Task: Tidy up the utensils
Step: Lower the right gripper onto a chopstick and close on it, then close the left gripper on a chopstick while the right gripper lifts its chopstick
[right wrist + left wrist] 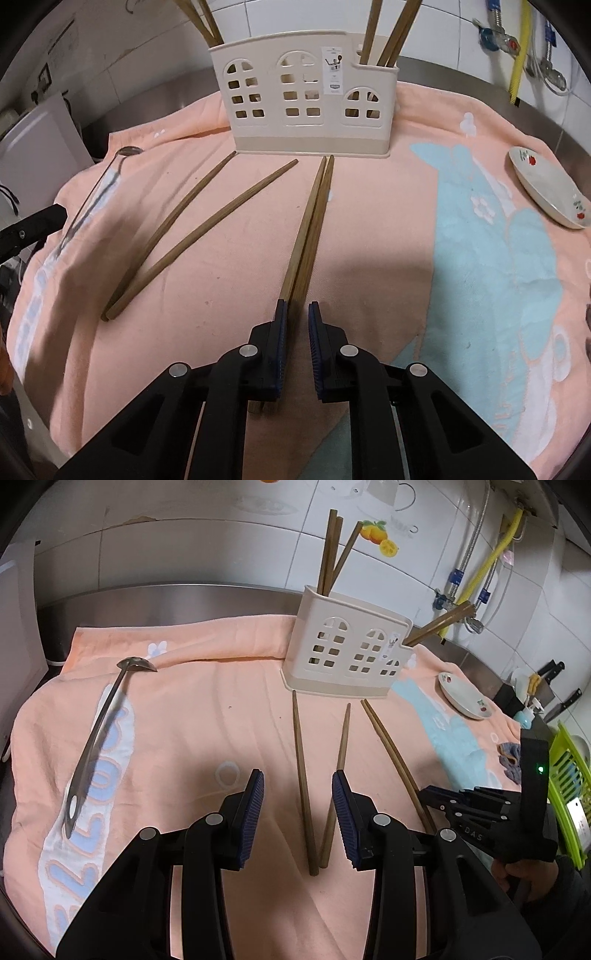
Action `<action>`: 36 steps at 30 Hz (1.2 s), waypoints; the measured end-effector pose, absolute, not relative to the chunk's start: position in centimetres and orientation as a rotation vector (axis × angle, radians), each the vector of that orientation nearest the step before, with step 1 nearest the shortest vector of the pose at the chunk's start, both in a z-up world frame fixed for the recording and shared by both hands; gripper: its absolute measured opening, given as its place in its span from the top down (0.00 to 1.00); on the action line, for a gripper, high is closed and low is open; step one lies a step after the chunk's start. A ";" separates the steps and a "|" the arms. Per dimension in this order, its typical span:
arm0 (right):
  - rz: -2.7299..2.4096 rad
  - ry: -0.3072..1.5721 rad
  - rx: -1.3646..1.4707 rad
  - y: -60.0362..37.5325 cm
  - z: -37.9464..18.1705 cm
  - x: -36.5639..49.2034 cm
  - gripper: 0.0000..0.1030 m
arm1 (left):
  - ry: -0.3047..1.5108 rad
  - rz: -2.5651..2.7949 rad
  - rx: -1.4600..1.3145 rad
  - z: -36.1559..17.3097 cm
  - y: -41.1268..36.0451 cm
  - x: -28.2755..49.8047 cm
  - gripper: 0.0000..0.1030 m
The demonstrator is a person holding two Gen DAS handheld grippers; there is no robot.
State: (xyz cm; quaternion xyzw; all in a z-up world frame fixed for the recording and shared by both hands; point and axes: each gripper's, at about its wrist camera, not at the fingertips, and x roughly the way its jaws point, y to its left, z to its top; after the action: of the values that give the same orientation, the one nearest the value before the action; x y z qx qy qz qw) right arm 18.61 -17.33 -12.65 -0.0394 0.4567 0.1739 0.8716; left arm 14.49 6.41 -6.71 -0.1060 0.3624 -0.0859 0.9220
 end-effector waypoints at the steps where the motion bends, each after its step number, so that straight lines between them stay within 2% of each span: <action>1: 0.365 0.960 -0.077 -17.4 -12.7 18.7 0.89 | 0.745 -0.178 -0.215 -6.7 6.3 14.5 0.62; 9: 0.370 1.005 0.056 -18.7 -12.8 19.7 0.90 | 0.753 -0.188 -0.212 -6.9 6.0 14.6 0.62; 12: 0.355 1.003 0.030 -18.1 -13.0 19.8 0.93 | 0.755 -0.196 -0.205 -7.0 5.7 14.6 0.62; 31: 0.358 0.939 -0.039 -18.5 -13.0 18.2 0.93 | 0.849 -0.319 -0.078 -10.1 0.8 16.4 0.63; 36: 0.348 0.909 -0.054 -19.0 -12.3 17.7 0.93 | 0.890 -0.310 -0.055 -11.6 0.2 18.0 0.75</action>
State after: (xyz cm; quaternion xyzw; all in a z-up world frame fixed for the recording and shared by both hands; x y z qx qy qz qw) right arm 17.72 -19.01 -12.28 -0.0262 0.4368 0.1671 0.8835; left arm 18.04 0.18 -11.57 -0.0263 0.4287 -0.1495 0.8906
